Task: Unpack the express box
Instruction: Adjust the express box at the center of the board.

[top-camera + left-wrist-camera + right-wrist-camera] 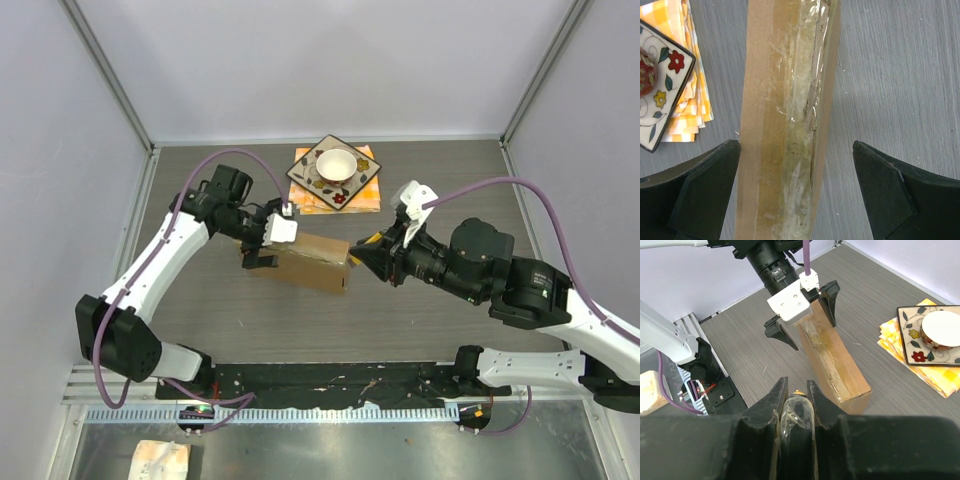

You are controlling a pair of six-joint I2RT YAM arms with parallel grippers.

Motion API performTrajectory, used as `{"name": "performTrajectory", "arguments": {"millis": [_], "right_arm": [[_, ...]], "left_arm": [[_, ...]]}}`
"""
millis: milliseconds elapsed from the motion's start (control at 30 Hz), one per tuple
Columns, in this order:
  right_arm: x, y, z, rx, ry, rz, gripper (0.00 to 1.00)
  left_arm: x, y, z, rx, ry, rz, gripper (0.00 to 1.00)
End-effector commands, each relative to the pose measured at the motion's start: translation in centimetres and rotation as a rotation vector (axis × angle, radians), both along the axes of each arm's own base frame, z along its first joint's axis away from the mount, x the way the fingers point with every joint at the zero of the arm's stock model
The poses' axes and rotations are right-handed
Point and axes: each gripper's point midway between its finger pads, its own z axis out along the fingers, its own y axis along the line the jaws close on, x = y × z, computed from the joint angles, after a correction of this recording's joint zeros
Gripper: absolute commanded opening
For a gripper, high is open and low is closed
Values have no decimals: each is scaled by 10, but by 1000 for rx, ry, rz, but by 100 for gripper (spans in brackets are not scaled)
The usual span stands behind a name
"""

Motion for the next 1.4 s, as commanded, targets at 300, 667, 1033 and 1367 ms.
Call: {"name": "performTrajectory", "arguments": {"millis": [300, 667, 1033, 1367], "right_arm": [[-5, 7, 4, 23, 2, 43, 1], [-3, 10, 0, 11, 9, 42, 1], [5, 10, -3, -5, 10, 20, 1], [5, -2, 4, 11, 12, -17, 1]], "left_arm": [[19, 3, 4, 17, -34, 2, 100], [27, 26, -24, 84, 34, 8, 100], [-31, -18, -24, 49, 152, -107, 67], [-50, -50, -15, 10, 258, -67, 23]]}}
